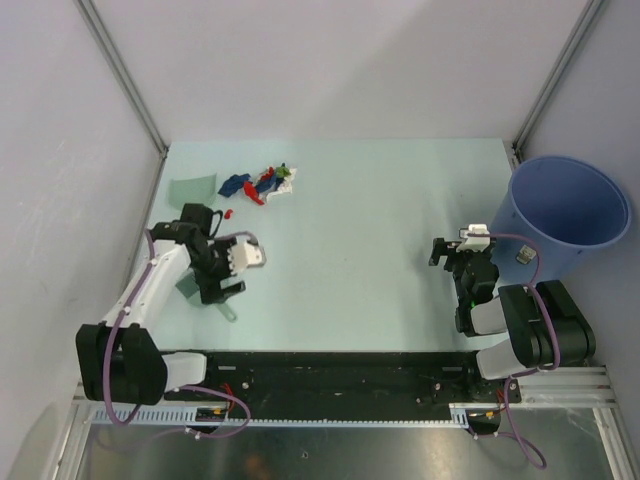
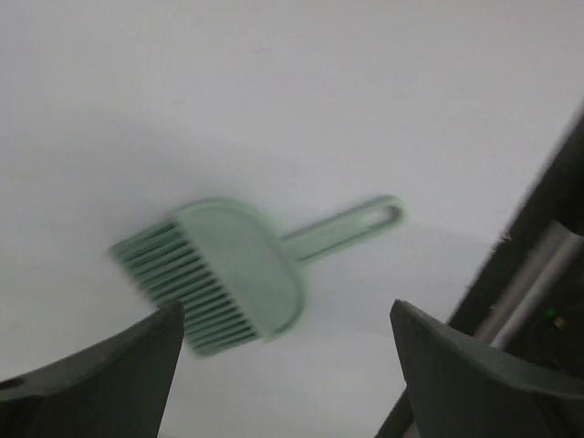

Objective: Sweep away the paper scraps from the table

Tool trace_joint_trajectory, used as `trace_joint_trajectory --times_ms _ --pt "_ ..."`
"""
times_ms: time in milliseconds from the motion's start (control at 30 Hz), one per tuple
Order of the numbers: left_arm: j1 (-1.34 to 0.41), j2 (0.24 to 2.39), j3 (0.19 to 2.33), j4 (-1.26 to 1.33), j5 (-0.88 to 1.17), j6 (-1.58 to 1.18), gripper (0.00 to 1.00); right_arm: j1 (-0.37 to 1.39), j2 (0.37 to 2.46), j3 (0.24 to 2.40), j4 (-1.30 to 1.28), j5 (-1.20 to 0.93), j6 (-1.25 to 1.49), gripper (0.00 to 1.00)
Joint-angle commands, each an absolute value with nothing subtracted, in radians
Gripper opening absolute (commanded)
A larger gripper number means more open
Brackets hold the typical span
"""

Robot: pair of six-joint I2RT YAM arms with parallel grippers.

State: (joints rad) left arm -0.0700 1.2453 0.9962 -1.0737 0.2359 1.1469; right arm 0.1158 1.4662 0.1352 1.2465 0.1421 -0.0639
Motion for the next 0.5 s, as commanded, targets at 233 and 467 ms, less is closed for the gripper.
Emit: trace_joint_trajectory --times_ms 233,467 --pt "-0.127 1.226 0.859 -1.169 0.344 1.782 0.89 0.114 1.467 0.155 1.284 0.155 -0.071 1.00" --pt "-0.164 1.279 0.767 -1.025 0.223 1.854 0.75 0.113 1.468 0.155 1.284 0.155 -0.071 1.00"
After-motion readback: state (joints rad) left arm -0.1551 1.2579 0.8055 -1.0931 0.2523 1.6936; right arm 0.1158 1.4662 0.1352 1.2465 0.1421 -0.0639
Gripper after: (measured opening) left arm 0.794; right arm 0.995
